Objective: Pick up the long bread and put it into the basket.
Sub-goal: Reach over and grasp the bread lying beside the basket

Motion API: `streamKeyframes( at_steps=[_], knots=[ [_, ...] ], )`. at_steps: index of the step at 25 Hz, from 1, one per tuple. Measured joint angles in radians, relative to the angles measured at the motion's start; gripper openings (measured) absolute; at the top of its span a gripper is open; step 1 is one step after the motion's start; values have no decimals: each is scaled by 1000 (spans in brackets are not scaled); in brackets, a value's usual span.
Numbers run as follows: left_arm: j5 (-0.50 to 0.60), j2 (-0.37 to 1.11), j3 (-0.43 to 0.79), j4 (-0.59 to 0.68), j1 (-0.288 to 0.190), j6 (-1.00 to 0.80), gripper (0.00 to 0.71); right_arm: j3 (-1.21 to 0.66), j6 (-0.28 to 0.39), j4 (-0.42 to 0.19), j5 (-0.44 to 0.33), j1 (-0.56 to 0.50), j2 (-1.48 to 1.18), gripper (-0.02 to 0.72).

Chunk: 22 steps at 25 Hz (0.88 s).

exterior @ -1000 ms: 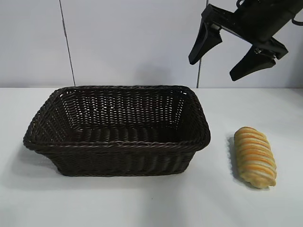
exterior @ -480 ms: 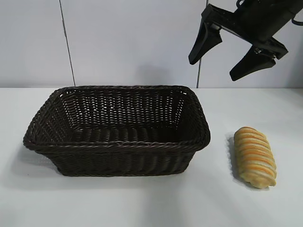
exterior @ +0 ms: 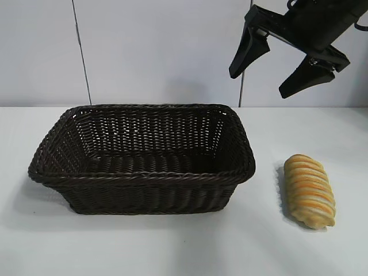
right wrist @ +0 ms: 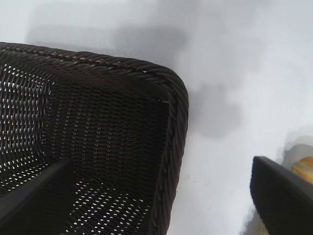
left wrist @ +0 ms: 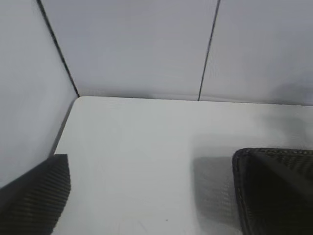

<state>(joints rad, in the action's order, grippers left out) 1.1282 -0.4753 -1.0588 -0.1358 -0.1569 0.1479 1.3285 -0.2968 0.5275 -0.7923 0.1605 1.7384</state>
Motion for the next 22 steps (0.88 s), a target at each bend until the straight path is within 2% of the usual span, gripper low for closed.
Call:
streamKeyframes(
  at_steps=[6, 12, 18, 22],
  knots=[
    [85, 216, 237, -12, 0, -17, 694, 0, -2, 0, 0, 0, 0, 695],
    [109, 275, 433, -15, 0, -35, 694, 0, -4, 0, 0, 0, 0, 695],
    [105, 275, 533, -15, 1, -38, 694, 0, -9, -3, 0, 0, 0, 695],
    [84, 275, 534, -15, 34, -38, 694, 0, -12, -18, -2, 0, 0, 695]
  ],
)
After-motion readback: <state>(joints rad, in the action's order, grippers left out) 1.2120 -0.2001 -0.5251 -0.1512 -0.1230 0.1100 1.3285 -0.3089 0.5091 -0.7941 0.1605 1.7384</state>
